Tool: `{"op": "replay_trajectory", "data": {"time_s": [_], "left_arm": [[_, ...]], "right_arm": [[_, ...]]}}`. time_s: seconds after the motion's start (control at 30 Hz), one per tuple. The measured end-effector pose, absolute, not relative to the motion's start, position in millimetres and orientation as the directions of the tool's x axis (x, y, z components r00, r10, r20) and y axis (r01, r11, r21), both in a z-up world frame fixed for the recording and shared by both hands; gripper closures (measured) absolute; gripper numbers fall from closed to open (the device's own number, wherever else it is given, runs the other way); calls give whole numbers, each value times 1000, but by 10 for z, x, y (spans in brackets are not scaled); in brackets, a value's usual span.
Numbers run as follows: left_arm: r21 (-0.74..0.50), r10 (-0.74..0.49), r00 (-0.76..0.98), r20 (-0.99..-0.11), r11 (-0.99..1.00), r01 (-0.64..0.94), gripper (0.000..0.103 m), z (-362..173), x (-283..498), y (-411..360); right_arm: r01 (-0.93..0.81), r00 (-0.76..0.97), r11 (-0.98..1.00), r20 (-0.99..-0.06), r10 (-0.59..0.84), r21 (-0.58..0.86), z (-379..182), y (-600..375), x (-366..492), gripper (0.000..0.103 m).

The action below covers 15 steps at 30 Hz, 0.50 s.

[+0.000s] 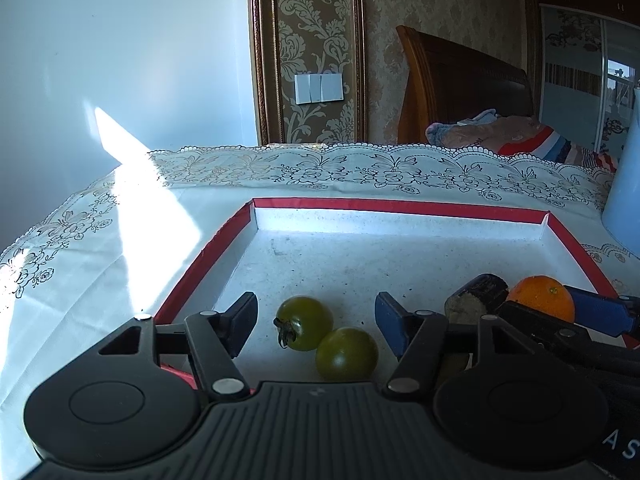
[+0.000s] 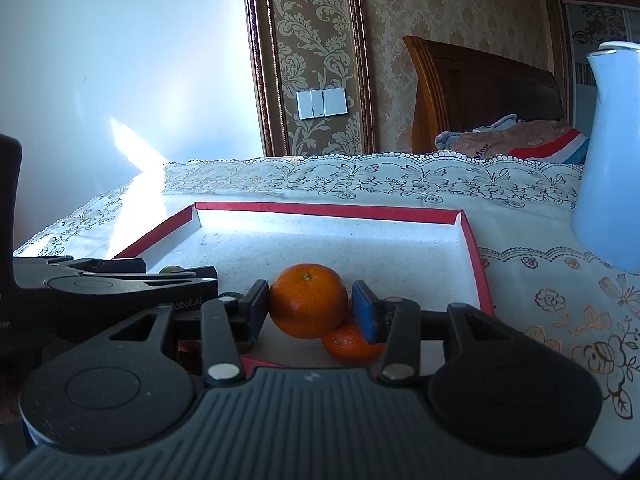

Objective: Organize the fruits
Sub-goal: 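Open left tool to drop the tomato while right tool releases the orange, then withdraw both tools from the tray toward the remaining fruits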

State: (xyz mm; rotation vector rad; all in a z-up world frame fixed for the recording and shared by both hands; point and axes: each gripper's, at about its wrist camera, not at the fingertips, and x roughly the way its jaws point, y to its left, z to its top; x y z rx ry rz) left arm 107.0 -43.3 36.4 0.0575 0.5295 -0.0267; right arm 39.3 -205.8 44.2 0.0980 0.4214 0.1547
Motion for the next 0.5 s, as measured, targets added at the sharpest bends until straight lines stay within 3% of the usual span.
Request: {"op": "replay_trajectory", "data": {"time_s": [0.13, 0.2, 0.5], "left_arm": [[47, -10, 865, -501, 998, 38, 37, 365, 1060, -430], [44, -8, 867, -498, 998, 34, 32, 371, 1048, -414], [45, 6, 880, -476, 999, 17, 31, 416, 988, -354]], "right_arm": [[-106, 911, 987, -387, 144, 118, 450, -2078, 387, 50], [-100, 913, 986, -382, 144, 132, 454, -2115, 381, 48], [-122, 918, 983, -360, 164, 135, 467, -2109, 316, 48]]}}
